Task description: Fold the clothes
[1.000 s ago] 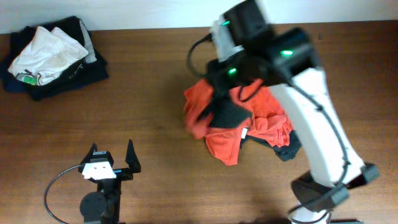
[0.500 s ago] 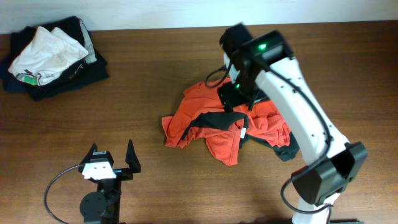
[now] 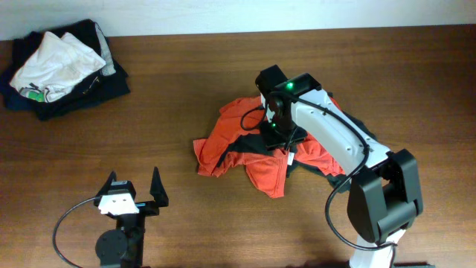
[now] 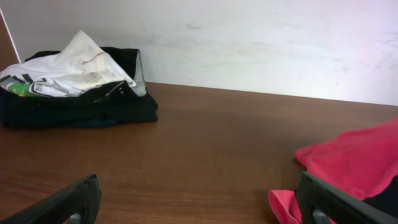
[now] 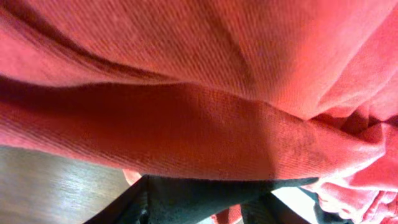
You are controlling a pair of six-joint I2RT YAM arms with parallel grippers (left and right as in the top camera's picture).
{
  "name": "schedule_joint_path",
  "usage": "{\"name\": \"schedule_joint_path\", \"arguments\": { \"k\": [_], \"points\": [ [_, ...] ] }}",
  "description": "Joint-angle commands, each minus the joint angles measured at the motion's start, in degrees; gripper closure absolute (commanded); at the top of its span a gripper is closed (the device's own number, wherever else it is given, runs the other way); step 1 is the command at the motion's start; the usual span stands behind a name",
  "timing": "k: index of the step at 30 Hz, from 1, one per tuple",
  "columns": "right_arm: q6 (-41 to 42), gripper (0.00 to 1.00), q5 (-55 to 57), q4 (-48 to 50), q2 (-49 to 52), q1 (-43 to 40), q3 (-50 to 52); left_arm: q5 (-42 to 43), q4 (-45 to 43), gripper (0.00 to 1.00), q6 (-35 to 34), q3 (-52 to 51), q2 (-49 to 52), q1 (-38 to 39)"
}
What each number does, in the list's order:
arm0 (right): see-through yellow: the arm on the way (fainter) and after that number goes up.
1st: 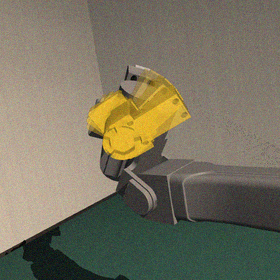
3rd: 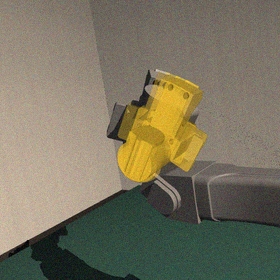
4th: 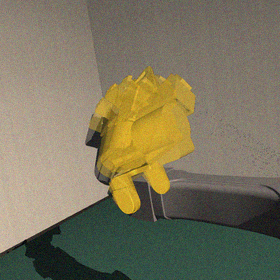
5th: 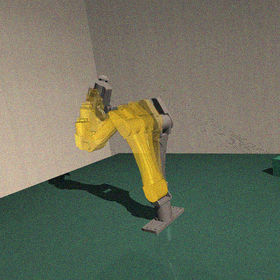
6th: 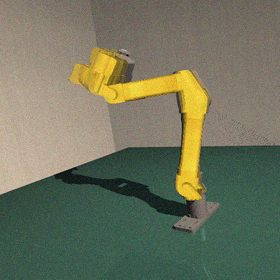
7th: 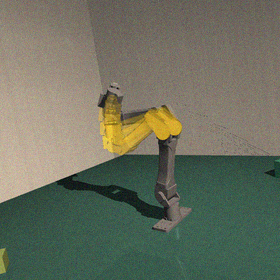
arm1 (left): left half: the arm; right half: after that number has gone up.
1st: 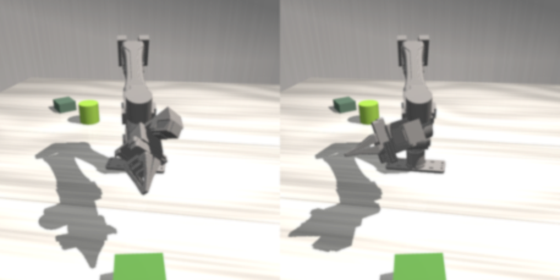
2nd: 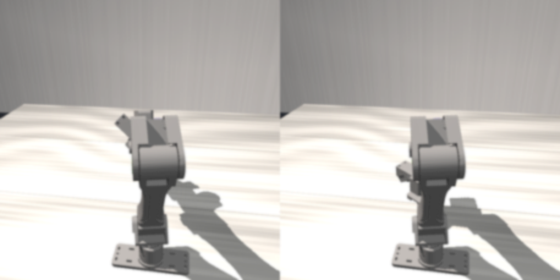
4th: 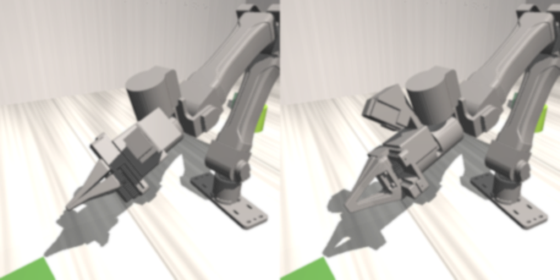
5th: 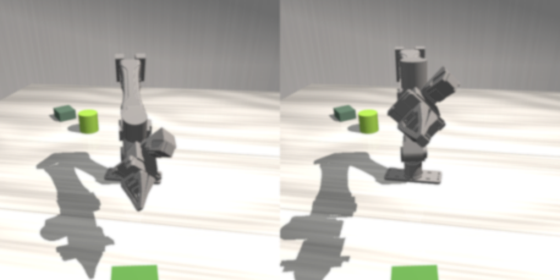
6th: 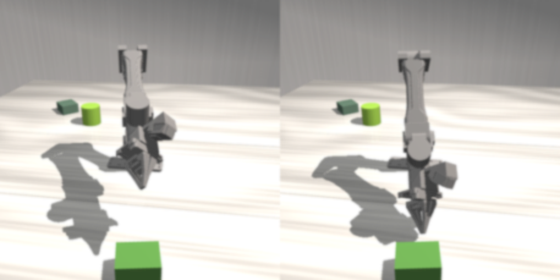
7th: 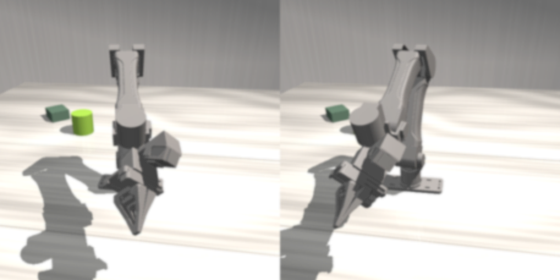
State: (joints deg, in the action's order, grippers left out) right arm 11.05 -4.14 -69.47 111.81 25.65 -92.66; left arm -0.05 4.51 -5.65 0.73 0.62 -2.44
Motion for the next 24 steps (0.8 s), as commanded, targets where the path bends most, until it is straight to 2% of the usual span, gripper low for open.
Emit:
{"name": "schedule_joint_path", "arguments": {
  "k": [1, 3, 8, 9, 10, 12, 16, 22, 24],
  "points": [
    [0.6, 0.60, -0.3, 1.4, -0.8, 0.3, 0.5, 0.0, 0.2, 0.01, -0.3, -0.2, -0.3, -0.3],
    [0.6, 0.69, -0.1, 1.1, -0.9, 0.2, -0.5, 0.0, 0.2, 0.01, -0.3, -0.2, -0.3, -0.3],
    [0.7, 0.75, 0.3, -0.9, -1.0, 0.2, -6.0, 0.0, 0.2, 0.01, -0.3, -0.2, -0.3, -0.3],
    [0.7, 0.82, 0.3, -1.2, -1.0, 0.2, -6.6, 0.0, 0.2, 0.01, -0.3, -0.2, -0.3, -0.3],
    [1.0, 0.96, 0.3, -1.4, -1.1, 0.2, -7.3, 0.0, 0.2, 0.01, -0.3, -0.2, -0.3, -0.3],
    [4.4, 0.96, 2.4, -1.7, -2.0, 0.2, -8.5, 0.0, 0.2, 0.01, -0.3, -0.2, -0.3, -0.3],
    [4.4, 0.96, 5.1, -6.1, -7.4, 0.2, -16.9, 0.0, 0.2, 0.01, -0.3, -0.2, -0.3, -0.3],
    [4.2, 0.96, 6.1, -17.9, -11.4, 0.2, -44.1, 0.0, 0.2, 0.01, -0.3, -0.2, -0.3, -0.3],
    [4.2, 0.92, 6.1, -19.8, -11.4, 0.2, -51.2, 0.0, 0.2, 0.01, -0.3, -0.2, -0.3, -0.3]
  ]
}}
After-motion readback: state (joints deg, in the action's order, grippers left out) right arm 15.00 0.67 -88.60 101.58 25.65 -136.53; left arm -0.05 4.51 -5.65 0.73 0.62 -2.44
